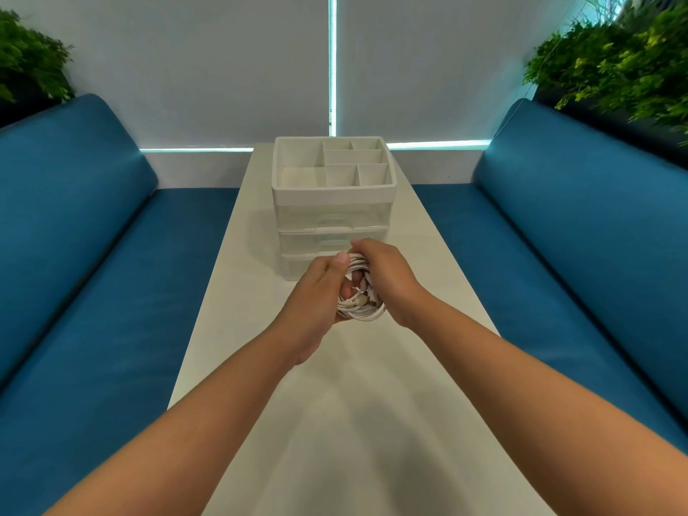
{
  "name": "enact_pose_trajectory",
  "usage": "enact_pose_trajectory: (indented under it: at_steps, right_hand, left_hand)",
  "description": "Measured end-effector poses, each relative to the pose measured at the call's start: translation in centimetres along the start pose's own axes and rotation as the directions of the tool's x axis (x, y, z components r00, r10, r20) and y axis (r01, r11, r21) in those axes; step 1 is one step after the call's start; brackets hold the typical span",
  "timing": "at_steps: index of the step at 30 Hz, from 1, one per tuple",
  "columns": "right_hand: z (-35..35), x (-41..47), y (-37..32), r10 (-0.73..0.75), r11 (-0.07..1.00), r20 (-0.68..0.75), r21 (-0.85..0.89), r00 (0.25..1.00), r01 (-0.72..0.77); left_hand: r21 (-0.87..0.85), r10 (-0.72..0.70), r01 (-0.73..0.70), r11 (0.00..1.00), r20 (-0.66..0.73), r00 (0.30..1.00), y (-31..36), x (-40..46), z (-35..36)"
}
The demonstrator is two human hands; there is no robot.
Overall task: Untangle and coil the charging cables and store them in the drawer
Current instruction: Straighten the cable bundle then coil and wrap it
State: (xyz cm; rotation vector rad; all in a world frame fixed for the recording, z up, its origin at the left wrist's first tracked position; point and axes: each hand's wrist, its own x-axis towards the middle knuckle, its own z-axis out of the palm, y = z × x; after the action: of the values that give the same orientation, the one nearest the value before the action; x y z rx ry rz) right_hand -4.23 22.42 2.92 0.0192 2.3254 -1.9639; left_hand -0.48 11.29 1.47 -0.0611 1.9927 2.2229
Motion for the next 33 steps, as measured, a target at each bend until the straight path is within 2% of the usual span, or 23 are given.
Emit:
enact_pose_trajectory:
  at_steps: [4, 8, 12, 14, 18, 20, 22, 24, 28, 31, 33]
  right_hand:
    - [0.0, -0.2, 0.9, 0.053, 0.985, -0.015, 0.166, 0.998, -0.05]
    - [1.2, -1.7, 2.2, 0.081, 0.911, 0.002, 0.406, 0.997, -0.075]
    - [1.4, -1.5, 2.5, 0.014, 0.961, -0.151, 0.273, 0.988, 0.028]
    - [0.7, -1.3, 2.3, -0.042, 0.984, -0.097, 0.167, 0.994, 0.058]
    - [-1.2, -0.6, 2.1, -0.115, 0.993, 0.133, 0.023, 0.984, 0.113]
    - [-1.5, -0.4, 2.1, -0.123, 0.99, 0.237, -0.042, 0.964, 0.136]
    - [-1.3, -0.2, 2.0, -0.11, 0.99, 0.25, -0.058, 0.962, 0.128]
    - [-0.8, -0.3, 2.0, -0.086, 0.996, 0.161, 0.007, 0.983, 0.086]
    - [0.2, -0.2, 1.8, 0.01, 0.979, -0.101, 0.205, 0.995, 0.011]
    - [0.6, -0.3, 1.6, 0.176, 0.926, -0.1, 0.354, 0.979, -0.13]
    - [0.7, -0.3, 1.3, 0.247, 0.899, -0.064, 0.388, 0.967, -0.204]
  left_hand:
    - [-0.097, 0.076, -0.082, 0.992, -0.066, 0.995, -0.7, 0.0, 0.1]
    - [-0.169, 0.089, -0.108, 0.98, -0.116, 0.989, -1.1, -0.2, 0.2]
    - [-0.138, 0.071, -0.077, 0.987, -0.048, 0.996, -1.8, -0.5, 0.0]
    - [-0.095, 0.053, -0.053, 0.994, 0.005, 0.999, -1.9, -0.5, -0.6]
    - [-0.079, -0.039, 0.048, 0.996, 0.105, 0.994, -1.0, -0.3, -1.8]
    - [0.011, -0.056, 0.054, 0.998, 0.166, 0.985, -0.2, -0.3, -1.7]
    - [0.176, -0.015, -0.011, 0.984, 0.145, 0.989, 0.1, -0.1, -1.3]
    - [0.228, 0.065, -0.083, 0.97, 0.087, 0.994, -0.2, 0.4, -1.0]
    - [0.091, 0.155, -0.158, 0.983, 0.037, 0.987, -1.0, 0.6, -0.6]
    - [-0.078, 0.159, -0.156, 0.985, 0.031, 0.987, -1.1, 0.5, -0.2]
    - [-0.203, 0.147, -0.133, 0.97, 0.056, 0.988, -1.1, 0.3, -0.1]
